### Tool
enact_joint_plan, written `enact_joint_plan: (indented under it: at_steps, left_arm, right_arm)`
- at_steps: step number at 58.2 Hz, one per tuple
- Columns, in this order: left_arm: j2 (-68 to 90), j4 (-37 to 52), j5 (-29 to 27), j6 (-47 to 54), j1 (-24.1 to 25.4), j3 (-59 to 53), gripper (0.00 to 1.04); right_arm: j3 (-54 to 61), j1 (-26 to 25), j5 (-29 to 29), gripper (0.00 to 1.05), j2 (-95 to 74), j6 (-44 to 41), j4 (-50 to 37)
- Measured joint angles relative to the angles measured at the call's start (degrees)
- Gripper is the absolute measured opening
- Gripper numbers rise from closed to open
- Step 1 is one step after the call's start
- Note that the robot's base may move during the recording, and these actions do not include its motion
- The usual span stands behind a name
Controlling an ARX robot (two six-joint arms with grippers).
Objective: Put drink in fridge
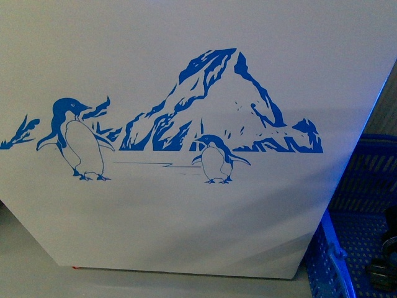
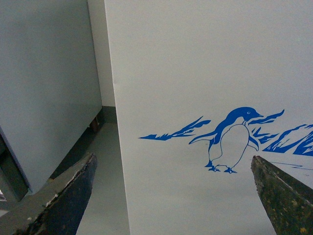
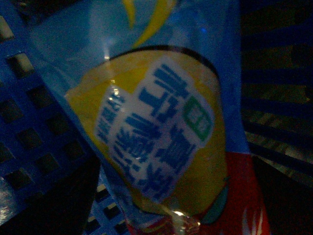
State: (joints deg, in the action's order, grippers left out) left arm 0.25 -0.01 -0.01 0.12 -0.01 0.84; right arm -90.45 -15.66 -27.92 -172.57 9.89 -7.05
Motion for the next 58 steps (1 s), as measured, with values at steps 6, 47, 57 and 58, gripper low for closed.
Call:
enact_joint_plan:
  at_steps: [6,47,57,58]
  left_arm:
    - [0.0,0.0,0.0,-0.02,0.0,0.0,0.97]
    - [0.0,0.0,0.0,-0.02,0.0,0.0,0.97]
    - [0.0,0.0,0.0,0.0,0.0,0.0,0.97]
    - [0.0,0.0,0.0,0.0,0.0,0.0,0.97]
  right_arm:
    - [0.33,-0.04,1.68,0.76,0.0,0.02,0.44]
    - [30.36,2.45,15.74,0.45,41.9,-6.73,-6.12]
    - [40.76,1.46,21.22,0.45,64.72,-10.14,-2.21]
    - [41.77,1.38,22.03,0.45,67.69,-10.23,-1.18]
